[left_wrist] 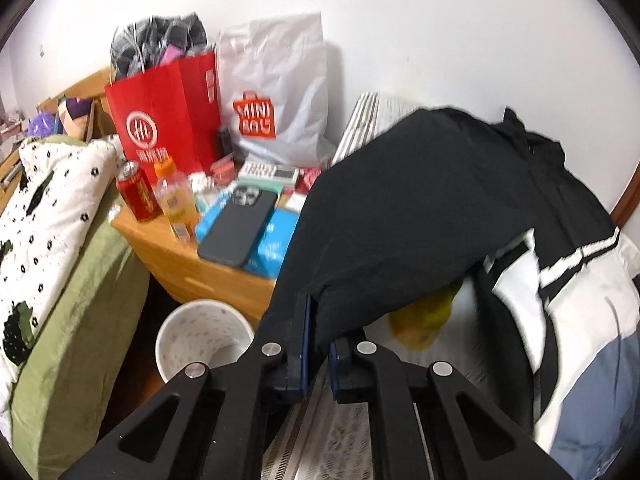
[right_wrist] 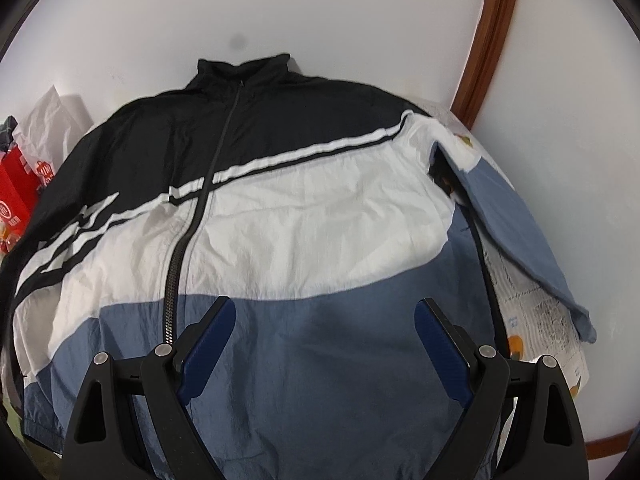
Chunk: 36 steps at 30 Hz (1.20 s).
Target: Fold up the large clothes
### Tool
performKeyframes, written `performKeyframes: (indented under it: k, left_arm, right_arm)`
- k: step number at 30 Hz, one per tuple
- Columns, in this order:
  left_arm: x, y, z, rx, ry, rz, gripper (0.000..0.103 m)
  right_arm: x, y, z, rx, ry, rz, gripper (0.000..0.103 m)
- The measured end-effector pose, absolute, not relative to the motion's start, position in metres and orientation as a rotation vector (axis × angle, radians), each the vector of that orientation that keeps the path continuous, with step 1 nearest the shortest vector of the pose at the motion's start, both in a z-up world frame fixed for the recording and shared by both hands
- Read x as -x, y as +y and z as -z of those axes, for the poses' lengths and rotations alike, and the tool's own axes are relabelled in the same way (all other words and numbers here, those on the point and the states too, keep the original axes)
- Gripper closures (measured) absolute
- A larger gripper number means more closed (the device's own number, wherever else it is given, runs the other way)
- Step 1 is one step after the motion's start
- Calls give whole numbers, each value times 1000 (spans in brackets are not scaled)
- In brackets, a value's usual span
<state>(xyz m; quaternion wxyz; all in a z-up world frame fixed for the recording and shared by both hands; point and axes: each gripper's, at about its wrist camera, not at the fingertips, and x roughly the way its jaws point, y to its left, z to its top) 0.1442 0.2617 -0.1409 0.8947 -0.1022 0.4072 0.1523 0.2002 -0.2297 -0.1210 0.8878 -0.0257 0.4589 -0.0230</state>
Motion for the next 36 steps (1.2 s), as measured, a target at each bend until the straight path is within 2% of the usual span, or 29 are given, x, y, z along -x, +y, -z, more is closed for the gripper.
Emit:
performKeyframes:
  k: [10,19,25,36]
  left_arm:
    - [-187,206,62,138,707,-232,96]
    - [-254,113,28,56,648,-78,96]
    - [-293,54,29,32,647,16,96]
    - [-351,-25,80,-22,809,98,93]
  right_arm:
    - [-212,-249,97,44,885,0,13]
    - [-220,-272,95,78,858,-32,13]
    - [-234,-299,101,50,856,-32,13]
    - [-248,-333,129,32,895,-6,13]
